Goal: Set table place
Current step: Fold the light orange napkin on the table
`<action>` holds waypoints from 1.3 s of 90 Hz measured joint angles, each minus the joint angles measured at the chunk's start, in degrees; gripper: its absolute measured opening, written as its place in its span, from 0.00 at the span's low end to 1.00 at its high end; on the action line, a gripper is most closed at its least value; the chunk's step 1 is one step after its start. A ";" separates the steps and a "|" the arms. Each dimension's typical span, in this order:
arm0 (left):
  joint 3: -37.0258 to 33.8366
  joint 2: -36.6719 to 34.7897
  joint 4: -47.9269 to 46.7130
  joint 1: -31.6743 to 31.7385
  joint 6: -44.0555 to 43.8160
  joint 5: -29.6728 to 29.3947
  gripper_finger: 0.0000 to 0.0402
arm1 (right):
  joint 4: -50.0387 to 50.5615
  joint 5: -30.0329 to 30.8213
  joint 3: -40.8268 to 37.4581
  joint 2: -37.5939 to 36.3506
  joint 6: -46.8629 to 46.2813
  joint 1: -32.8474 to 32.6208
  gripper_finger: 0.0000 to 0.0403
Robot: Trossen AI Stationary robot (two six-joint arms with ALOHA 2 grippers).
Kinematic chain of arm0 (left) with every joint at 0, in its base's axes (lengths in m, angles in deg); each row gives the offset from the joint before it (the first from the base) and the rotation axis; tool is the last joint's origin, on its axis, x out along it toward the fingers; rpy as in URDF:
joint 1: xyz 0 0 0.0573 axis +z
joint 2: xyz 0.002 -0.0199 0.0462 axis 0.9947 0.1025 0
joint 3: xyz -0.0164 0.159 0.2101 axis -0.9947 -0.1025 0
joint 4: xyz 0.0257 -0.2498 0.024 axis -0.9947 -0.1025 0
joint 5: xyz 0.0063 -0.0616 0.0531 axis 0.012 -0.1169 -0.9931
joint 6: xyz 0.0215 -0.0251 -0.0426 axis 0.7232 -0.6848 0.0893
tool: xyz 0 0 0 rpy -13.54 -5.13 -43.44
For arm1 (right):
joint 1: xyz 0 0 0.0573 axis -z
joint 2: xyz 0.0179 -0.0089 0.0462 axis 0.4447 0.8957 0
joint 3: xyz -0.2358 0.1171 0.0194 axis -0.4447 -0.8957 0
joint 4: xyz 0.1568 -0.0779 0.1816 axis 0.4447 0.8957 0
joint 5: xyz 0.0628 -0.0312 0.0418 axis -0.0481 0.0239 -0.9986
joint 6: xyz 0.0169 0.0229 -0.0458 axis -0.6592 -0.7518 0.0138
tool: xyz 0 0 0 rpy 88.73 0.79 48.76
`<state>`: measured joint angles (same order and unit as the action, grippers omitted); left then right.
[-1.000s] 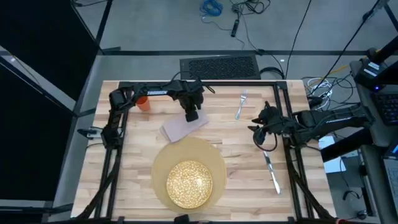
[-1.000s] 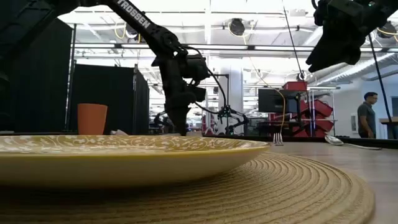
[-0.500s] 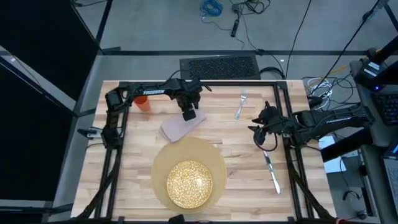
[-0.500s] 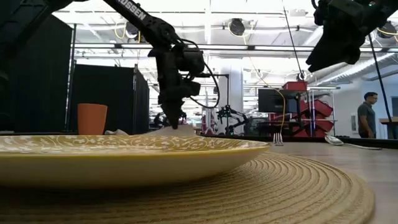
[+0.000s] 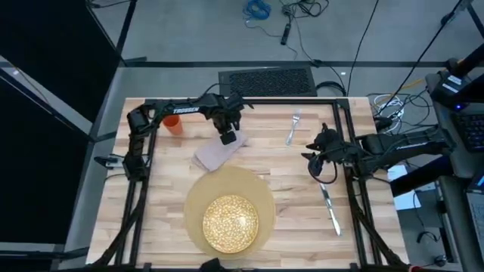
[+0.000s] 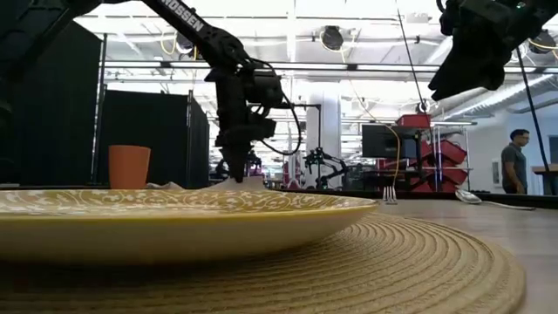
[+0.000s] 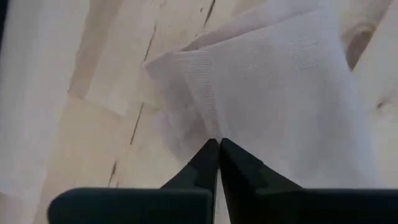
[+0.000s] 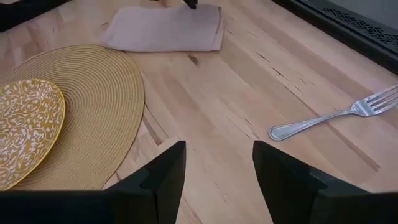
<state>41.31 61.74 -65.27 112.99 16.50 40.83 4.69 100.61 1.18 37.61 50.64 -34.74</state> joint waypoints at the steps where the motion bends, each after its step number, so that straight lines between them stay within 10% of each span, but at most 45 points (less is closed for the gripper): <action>1: 0.00 0.00 0.00 -0.05 0.07 -0.01 0.00 | 0.00 0.00 0.00 0.00 0.01 0.00 0.43; 34: 0.00 0.00 -0.20 -1.22 1.03 -6.89 0.16 | -0.02 -0.02 0.00 -0.01 0.00 0.00 0.43; 57: 0.00 0.00 1.39 -2.85 0.59 -22.89 0.33 | -0.02 -0.01 0.00 0.00 0.27 0.00 0.43; 117: -0.04 2.36 6.12 -6.08 5.00 -13.72 0.34 | -0.02 -0.02 0.00 -0.02 1.48 0.00 0.43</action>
<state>41.27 64.10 -59.15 106.91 21.49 27.11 4.68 100.59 1.18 37.60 52.13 -34.74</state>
